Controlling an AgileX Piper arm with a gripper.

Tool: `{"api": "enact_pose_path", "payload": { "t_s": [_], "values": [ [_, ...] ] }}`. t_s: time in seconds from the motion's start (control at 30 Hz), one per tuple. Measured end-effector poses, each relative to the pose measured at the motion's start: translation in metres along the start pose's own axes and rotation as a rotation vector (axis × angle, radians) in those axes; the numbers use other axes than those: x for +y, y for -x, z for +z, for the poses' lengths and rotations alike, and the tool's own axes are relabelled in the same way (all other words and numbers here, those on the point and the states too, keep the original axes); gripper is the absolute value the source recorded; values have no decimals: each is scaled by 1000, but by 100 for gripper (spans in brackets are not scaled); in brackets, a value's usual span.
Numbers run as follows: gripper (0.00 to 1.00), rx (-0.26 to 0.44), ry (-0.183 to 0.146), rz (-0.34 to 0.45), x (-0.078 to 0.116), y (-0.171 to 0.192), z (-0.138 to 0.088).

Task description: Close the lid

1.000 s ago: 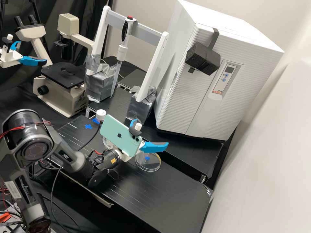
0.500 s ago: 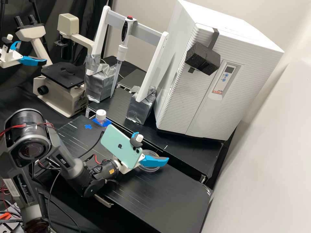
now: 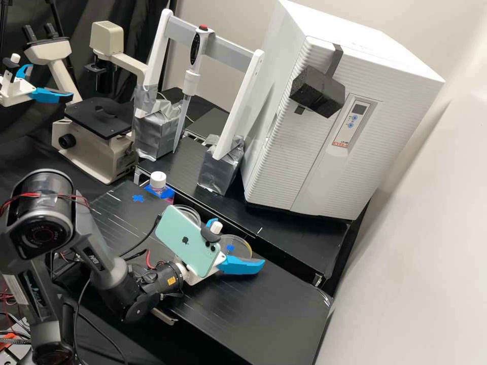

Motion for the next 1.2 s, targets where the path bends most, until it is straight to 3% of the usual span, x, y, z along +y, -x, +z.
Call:
{"api": "enact_pose_path", "payload": {
  "t_s": [0.23, 0.63, 0.67, 1.2],
  "values": [
    [100, -28, -8, 1, 0, 9, 7],
    [100, -9, -18, -17, -7, 16, 6],
    [0, -11, -20, -19, -8, 17, 6],
    [0, -3, -16, -23, -9, 19, 3]
  ]
}}
